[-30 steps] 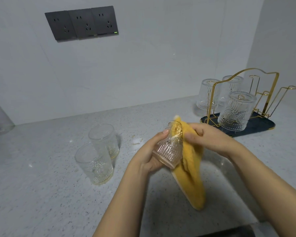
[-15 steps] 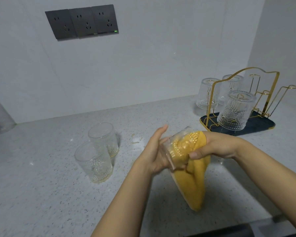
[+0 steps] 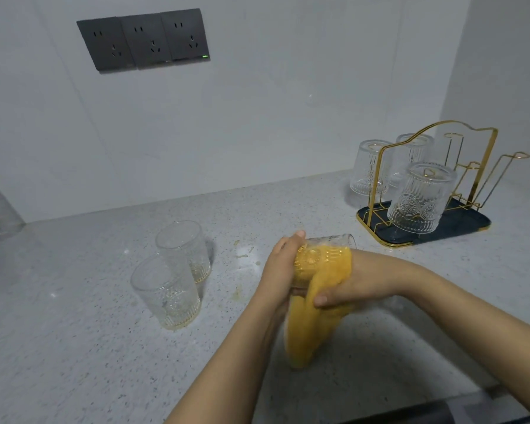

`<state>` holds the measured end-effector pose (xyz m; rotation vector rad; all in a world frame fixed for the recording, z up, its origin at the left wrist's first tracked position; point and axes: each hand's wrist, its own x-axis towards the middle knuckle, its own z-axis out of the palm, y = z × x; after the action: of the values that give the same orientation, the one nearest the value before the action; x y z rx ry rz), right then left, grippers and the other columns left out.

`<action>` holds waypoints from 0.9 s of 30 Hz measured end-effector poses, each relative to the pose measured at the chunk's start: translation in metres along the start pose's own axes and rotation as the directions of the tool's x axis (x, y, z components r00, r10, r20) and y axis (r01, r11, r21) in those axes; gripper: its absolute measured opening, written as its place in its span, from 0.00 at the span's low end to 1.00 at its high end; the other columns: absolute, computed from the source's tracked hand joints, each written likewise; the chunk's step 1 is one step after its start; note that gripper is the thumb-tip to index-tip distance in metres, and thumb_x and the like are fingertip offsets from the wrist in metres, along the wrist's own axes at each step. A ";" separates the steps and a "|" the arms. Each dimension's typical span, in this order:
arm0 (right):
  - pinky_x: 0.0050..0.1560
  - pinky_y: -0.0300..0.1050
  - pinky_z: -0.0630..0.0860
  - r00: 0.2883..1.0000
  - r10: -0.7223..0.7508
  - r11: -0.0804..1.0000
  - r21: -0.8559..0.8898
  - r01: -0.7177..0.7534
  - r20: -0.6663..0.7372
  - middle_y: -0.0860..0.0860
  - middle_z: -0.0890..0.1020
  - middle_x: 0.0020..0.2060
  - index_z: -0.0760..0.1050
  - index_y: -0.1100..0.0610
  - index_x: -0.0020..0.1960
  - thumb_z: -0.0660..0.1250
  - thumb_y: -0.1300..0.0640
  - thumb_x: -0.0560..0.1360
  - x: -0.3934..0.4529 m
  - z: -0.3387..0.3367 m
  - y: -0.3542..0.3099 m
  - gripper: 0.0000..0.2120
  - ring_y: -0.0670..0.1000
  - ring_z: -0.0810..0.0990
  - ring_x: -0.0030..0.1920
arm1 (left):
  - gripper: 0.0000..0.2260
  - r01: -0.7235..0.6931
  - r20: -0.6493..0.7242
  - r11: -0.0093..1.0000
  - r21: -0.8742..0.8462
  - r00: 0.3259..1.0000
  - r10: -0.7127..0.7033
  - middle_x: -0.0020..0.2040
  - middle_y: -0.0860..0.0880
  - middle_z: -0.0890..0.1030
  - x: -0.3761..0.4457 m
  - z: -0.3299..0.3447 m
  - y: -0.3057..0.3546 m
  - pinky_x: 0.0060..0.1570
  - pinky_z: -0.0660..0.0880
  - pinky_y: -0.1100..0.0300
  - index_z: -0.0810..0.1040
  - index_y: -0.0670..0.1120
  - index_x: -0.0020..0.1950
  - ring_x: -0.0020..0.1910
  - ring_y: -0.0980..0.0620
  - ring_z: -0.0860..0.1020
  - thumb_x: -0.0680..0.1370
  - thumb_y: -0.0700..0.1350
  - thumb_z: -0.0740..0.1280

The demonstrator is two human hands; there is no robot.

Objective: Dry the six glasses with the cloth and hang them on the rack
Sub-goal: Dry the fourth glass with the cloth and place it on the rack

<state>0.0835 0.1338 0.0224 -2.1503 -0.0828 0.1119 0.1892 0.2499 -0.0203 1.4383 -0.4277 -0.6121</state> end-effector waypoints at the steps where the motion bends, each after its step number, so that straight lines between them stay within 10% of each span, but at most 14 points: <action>1: 0.55 0.30 0.72 1.000 -0.029 0.988 -0.155 0.029 0.007 0.42 0.81 0.53 0.74 0.49 0.59 0.71 0.55 0.71 0.000 0.001 0.001 0.17 0.41 0.78 0.53 | 0.18 0.112 0.028 0.994 -0.014 0.993 -0.111 0.42 0.47 0.83 0.000 0.000 0.000 0.39 0.80 0.54 0.79 0.44 0.52 0.40 0.48 0.84 0.77 0.60 0.66; 5: 0.52 0.34 0.75 0.994 -0.007 0.986 0.166 0.026 -0.113 0.45 0.83 0.50 0.77 0.50 0.55 0.72 0.58 0.70 -0.003 -0.003 0.010 0.14 0.41 0.81 0.50 | 0.31 0.080 0.119 0.996 0.028 0.990 -0.082 0.50 0.44 0.84 0.000 -0.002 0.002 0.33 0.79 0.57 0.77 0.44 0.61 0.41 0.48 0.84 0.72 0.69 0.65; 10: 0.44 0.47 0.81 0.979 0.196 0.621 0.780 -0.078 -0.059 0.60 0.83 0.48 0.81 0.62 0.50 0.84 0.54 0.46 0.003 -0.021 0.022 0.34 0.58 0.83 0.47 | 0.16 -0.287 0.027 0.950 0.123 0.958 0.286 0.51 0.52 0.78 -0.003 0.000 0.000 0.34 0.75 0.68 0.74 0.52 0.56 0.39 0.66 0.79 0.75 0.61 0.67; 14: 0.46 0.46 0.81 0.993 0.117 0.635 0.770 -0.061 -0.018 0.59 0.84 0.48 0.83 0.60 0.48 0.83 0.50 0.50 0.004 -0.012 0.017 0.29 0.56 0.83 0.48 | 0.18 -0.432 -0.009 0.868 0.243 0.894 0.448 0.47 0.52 0.78 0.000 0.002 -0.011 0.40 0.75 0.68 0.73 0.51 0.53 0.41 0.63 0.76 0.72 0.62 0.64; 18: 0.49 0.40 0.79 0.995 0.086 0.952 0.299 -0.066 -0.052 0.47 0.85 0.48 0.81 0.51 0.52 0.75 0.50 0.65 0.000 -0.002 0.009 0.16 0.46 0.82 0.50 | 0.23 -0.154 0.014 0.984 0.089 0.988 0.153 0.42 0.45 0.79 0.006 -0.002 -0.008 0.43 0.77 0.57 0.75 0.44 0.48 0.41 0.49 0.79 0.73 0.65 0.65; 21: 0.60 0.40 0.74 0.998 0.021 0.996 -0.082 -0.025 -0.054 0.45 0.82 0.54 0.76 0.50 0.59 0.72 0.47 0.69 0.000 0.001 0.012 0.19 0.43 0.79 0.56 | 0.26 0.060 0.117 0.998 0.036 0.991 -0.063 0.40 0.41 0.81 0.006 -0.003 -0.005 0.34 0.77 0.54 0.79 0.43 0.47 0.37 0.43 0.80 0.72 0.67 0.63; 24: 0.51 0.35 0.76 0.995 0.050 0.975 0.220 -0.030 -0.084 0.45 0.85 0.46 0.78 0.53 0.53 0.71 0.62 0.71 -0.007 -0.008 0.014 0.12 0.43 0.82 0.49 | 0.34 -0.066 0.139 0.989 0.135 0.989 0.047 0.40 0.43 0.81 0.000 0.001 -0.003 0.28 0.77 0.57 0.78 0.40 0.52 0.32 0.51 0.80 0.73 0.72 0.60; 27: 0.53 0.48 0.79 0.978 0.178 0.807 0.584 -0.081 -0.111 0.57 0.84 0.49 0.78 0.62 0.56 0.72 0.64 0.64 -0.009 -0.019 0.021 0.20 0.56 0.83 0.50 | 0.20 -0.292 0.132 0.945 0.146 0.953 0.274 0.50 0.48 0.79 -0.007 0.006 -0.008 0.36 0.79 0.62 0.73 0.48 0.58 0.40 0.61 0.81 0.77 0.63 0.62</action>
<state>0.0770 0.1055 0.0159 -1.5399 0.1775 0.0338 0.1792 0.2488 -0.0272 1.4674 -0.7736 -0.4316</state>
